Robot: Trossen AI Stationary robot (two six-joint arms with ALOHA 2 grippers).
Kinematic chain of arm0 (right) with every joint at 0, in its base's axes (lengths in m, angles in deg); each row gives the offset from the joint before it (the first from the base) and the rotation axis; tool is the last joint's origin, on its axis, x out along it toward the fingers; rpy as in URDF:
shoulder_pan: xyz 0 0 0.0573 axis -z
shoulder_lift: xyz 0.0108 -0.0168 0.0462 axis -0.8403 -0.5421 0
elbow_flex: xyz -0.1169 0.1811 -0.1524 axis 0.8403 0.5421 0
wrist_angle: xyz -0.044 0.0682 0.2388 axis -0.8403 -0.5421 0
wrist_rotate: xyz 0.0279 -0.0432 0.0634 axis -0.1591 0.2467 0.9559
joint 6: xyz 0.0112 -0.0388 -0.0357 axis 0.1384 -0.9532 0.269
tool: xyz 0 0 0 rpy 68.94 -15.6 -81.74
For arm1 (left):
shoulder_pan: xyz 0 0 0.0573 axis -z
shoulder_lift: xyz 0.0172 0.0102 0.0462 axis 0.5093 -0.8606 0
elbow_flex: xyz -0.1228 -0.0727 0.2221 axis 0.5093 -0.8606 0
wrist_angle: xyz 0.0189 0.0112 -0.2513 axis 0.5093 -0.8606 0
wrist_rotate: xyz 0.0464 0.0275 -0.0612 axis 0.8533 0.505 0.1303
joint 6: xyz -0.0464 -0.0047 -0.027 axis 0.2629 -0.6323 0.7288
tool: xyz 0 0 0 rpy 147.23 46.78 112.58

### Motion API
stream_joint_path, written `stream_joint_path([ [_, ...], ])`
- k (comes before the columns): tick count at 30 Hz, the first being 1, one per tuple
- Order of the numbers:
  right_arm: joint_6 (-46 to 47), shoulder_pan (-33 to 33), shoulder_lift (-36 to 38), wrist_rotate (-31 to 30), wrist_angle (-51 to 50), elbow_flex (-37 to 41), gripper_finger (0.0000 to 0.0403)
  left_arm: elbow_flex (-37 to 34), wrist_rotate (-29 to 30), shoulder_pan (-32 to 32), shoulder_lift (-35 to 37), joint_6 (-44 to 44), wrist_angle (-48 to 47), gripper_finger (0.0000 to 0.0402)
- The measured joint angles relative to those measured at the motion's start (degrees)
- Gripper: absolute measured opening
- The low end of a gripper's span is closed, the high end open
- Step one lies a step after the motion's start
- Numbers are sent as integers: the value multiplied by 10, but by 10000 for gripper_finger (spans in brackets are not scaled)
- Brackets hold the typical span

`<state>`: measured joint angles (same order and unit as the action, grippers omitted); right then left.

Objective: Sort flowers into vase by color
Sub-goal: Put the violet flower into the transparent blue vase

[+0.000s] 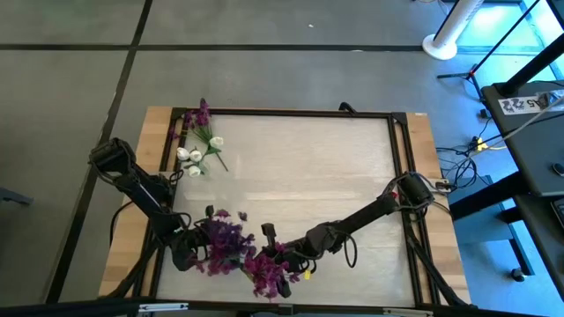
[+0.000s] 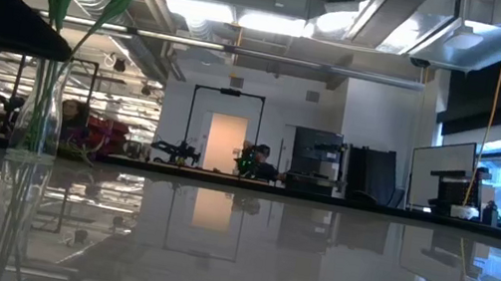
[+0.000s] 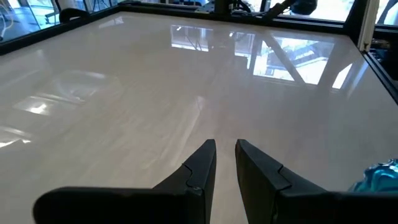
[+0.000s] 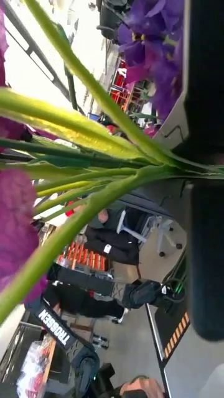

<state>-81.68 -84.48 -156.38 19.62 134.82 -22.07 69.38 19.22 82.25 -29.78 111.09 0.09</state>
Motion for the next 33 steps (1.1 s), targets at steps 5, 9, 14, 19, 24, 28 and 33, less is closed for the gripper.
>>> stream_joint_path([
  [5,-1,-5,6,-3,-1,0,12,0,0,3,0,-9,0,59],
  [9,-11,-8,7,-6,0,0,12,0,8,10,0,-24,0,59],
  [14,-18,-9,8,-30,1,0,12,0,19,10,0,-25,3,59],
  [19,-18,-8,17,-36,-15,0,12,0,21,6,0,-25,8,59],
  [24,-36,-8,26,-33,-37,0,12,0,20,3,0,-25,10,59],
  [28,-50,-8,27,-5,-33,0,12,0,20,4,0,-25,11,59],
  [33,-47,-5,27,12,-30,0,12,0,17,-3,0,-25,11,59],
])
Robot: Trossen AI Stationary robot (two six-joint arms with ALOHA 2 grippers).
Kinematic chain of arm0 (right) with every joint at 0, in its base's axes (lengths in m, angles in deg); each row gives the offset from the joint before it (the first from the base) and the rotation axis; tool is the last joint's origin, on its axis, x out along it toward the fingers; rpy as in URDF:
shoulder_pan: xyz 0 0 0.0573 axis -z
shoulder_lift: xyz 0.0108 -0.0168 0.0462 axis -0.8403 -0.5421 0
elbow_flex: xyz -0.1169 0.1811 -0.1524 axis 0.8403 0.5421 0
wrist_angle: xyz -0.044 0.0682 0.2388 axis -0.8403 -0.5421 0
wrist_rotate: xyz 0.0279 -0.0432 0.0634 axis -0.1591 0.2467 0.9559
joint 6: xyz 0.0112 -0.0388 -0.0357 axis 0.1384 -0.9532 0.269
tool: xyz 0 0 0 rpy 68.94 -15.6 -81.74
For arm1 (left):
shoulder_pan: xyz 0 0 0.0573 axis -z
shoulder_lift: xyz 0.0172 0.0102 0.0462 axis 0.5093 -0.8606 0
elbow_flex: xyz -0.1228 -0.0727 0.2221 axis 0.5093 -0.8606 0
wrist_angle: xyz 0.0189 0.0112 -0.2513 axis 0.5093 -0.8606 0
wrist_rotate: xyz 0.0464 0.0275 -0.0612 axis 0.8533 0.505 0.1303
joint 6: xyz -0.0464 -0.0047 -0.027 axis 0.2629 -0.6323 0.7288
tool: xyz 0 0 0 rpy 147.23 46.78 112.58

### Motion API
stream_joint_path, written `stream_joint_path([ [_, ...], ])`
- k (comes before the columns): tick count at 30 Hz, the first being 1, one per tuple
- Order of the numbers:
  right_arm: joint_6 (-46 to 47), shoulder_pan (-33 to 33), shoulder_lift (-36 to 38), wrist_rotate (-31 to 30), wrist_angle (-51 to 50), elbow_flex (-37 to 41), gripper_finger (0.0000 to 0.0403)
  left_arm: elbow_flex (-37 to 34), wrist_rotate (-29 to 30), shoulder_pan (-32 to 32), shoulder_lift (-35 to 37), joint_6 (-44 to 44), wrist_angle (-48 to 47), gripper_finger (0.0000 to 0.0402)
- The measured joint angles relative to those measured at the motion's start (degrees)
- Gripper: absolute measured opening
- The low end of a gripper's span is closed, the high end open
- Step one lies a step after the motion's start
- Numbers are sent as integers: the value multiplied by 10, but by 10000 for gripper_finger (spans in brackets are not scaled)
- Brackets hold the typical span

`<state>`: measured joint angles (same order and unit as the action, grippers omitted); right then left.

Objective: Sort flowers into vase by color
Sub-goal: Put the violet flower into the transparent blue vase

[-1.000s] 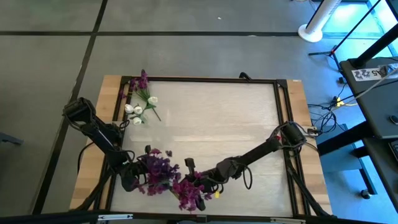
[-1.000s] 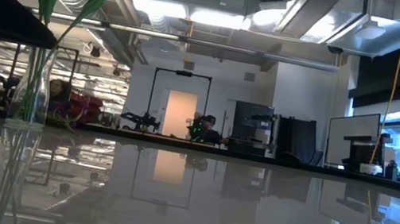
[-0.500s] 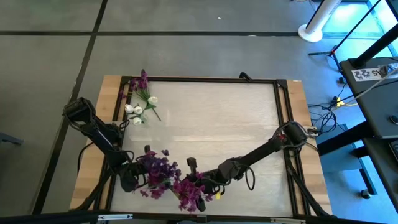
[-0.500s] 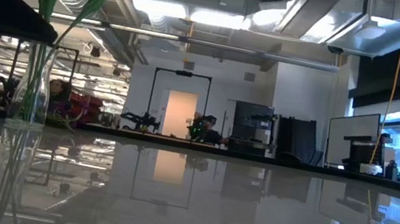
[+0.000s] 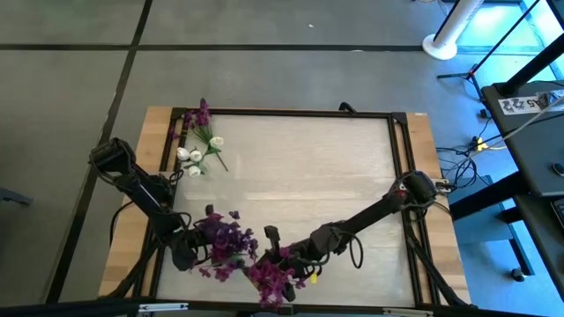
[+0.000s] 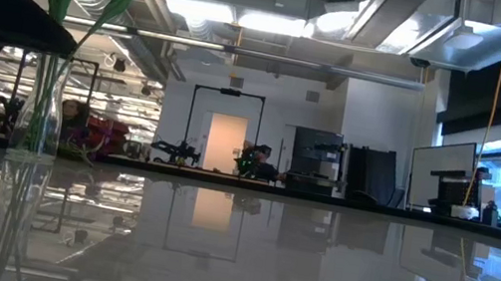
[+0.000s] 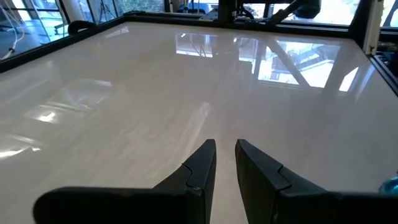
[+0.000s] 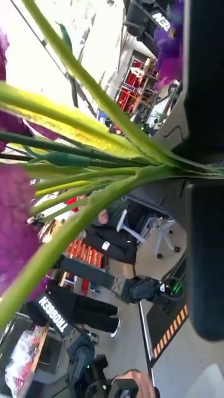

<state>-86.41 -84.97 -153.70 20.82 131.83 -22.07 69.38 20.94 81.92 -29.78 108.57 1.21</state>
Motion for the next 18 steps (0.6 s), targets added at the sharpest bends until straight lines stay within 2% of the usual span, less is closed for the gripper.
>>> stream_joint_path([
  [18,-6,4,1,-17,-25,0,12,0,-18,-13,0,-5,-1,59],
])
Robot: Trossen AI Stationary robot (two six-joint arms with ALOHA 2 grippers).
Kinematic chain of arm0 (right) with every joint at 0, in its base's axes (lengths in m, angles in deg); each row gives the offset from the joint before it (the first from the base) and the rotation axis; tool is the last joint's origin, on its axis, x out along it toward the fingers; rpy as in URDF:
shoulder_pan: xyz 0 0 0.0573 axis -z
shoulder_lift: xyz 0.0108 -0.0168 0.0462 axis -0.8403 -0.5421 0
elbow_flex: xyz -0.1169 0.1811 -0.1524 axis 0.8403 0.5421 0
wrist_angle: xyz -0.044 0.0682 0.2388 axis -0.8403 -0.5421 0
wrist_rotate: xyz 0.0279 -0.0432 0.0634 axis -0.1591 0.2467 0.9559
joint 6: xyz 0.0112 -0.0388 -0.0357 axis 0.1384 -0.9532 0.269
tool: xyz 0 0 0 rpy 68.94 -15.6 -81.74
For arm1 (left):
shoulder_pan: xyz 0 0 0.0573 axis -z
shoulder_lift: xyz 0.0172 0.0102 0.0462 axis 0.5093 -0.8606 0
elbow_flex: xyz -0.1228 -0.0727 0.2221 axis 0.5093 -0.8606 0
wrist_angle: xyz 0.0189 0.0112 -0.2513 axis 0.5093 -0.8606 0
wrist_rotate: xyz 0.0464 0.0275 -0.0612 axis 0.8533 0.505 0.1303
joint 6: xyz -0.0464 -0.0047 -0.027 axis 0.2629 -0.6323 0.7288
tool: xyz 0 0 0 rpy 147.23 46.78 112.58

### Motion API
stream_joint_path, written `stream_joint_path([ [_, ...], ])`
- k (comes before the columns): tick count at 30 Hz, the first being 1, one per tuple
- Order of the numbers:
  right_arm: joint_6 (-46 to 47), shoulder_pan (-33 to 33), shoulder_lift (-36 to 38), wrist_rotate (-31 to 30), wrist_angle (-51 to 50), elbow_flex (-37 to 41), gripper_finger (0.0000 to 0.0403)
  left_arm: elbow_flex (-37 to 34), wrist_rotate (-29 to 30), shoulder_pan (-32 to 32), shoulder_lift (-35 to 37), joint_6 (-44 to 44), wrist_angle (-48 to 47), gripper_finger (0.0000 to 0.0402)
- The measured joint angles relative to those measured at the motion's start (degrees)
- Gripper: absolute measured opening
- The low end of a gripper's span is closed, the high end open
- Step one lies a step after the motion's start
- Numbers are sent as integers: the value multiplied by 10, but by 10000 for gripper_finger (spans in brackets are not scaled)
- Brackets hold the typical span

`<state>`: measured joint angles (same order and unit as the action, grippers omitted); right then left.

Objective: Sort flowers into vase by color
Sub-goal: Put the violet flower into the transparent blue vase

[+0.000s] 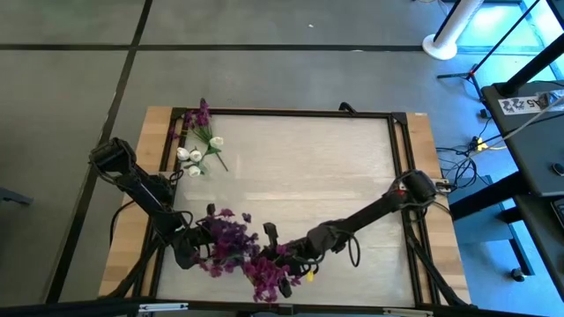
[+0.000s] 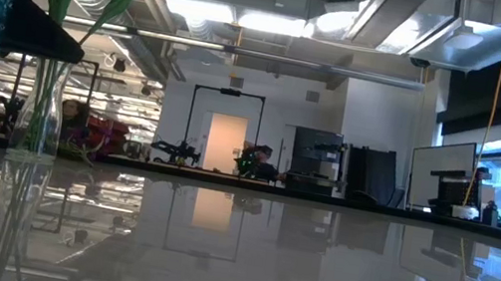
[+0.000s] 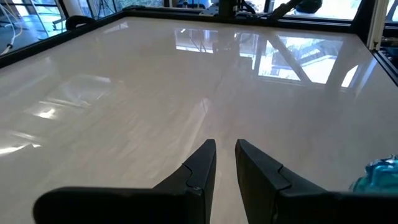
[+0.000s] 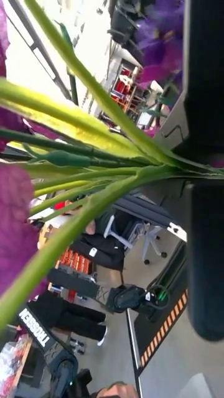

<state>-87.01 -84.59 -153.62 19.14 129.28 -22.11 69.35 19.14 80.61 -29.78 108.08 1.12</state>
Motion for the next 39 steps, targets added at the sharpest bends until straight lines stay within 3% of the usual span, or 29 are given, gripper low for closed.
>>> stream_joint_path([
  [21,-54,-15,5,-30,-24,0,12,0,0,5,5,-15,-3,59],
  [25,-53,-15,5,-30,-24,0,12,0,2,15,40,-34,-18,59],
  [31,-49,-15,5,-30,-27,0,12,0,-1,41,153,-31,-149,65],
  [34,-49,-15,5,-36,-27,0,12,0,-53,52,232,-21,-235,77],
  [39,-47,-15,5,-47,-25,0,12,0,-209,53,348,46,-347,116],
])
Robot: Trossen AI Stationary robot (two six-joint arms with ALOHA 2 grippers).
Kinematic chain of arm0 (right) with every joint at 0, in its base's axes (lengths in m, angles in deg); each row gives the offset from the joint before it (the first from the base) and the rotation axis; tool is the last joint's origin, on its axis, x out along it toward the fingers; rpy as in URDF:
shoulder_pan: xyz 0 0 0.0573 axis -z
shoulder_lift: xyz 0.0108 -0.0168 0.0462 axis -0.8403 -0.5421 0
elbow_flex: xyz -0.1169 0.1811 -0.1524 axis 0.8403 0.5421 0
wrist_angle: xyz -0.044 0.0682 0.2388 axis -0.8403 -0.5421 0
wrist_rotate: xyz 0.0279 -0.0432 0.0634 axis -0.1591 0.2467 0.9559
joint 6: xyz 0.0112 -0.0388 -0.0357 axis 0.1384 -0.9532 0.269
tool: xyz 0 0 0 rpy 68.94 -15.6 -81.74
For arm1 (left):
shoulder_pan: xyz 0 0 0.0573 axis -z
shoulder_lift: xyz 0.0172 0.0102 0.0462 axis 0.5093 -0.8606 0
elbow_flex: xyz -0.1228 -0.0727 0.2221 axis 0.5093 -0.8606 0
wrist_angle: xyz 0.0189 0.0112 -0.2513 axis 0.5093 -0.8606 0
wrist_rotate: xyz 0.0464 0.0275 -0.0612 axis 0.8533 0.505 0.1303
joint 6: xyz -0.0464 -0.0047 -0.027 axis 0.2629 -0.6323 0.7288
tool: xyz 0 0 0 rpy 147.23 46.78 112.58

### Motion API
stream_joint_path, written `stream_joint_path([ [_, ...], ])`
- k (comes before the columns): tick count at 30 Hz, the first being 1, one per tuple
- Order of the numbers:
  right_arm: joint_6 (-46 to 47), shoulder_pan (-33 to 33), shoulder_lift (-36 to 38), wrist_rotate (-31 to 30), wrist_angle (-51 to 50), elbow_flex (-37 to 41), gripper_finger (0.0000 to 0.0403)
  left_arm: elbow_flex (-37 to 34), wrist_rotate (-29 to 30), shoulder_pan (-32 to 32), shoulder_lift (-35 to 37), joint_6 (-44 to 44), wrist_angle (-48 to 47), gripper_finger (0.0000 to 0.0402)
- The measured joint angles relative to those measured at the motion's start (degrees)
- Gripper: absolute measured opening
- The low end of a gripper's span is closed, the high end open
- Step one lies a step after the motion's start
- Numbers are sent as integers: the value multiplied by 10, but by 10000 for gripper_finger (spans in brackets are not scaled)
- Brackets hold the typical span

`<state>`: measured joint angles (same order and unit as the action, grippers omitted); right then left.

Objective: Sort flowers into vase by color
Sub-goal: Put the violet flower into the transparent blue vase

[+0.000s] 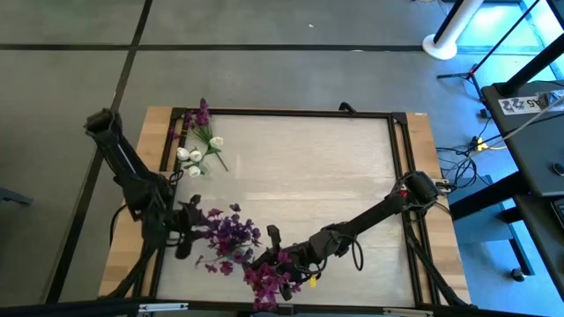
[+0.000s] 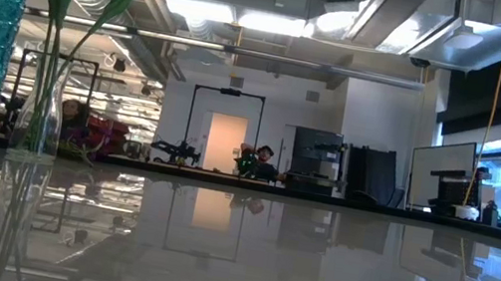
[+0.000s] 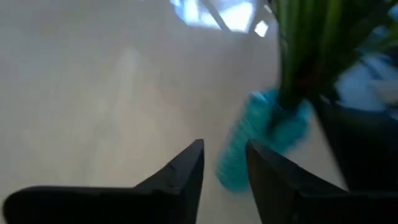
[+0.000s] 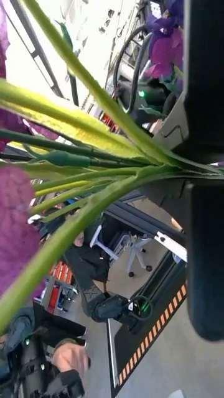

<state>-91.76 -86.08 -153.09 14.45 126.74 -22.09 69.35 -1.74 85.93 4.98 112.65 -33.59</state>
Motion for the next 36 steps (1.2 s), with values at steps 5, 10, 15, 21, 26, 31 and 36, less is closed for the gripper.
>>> stream_joint_path([
  [5,2,0,0,-13,3,0,12,0,-56,6,34,31,8,163],
  [10,29,1,0,-19,13,0,12,0,-23,19,-24,11,35,192],
  [15,68,1,0,-33,34,0,12,0,5,25,-97,-3,111,194],
  [21,87,0,0,-58,37,0,12,0,30,25,-154,-41,192,195],
  [26,87,1,-5,-65,42,0,12,0,50,12,-181,-42,206,195],
  [31,83,1,-32,-76,92,0,12,0,52,-1,-204,-60,238,195],
  [36,85,0,-37,-84,92,-1,12,0,47,-7,-213,-85,260,195],
])
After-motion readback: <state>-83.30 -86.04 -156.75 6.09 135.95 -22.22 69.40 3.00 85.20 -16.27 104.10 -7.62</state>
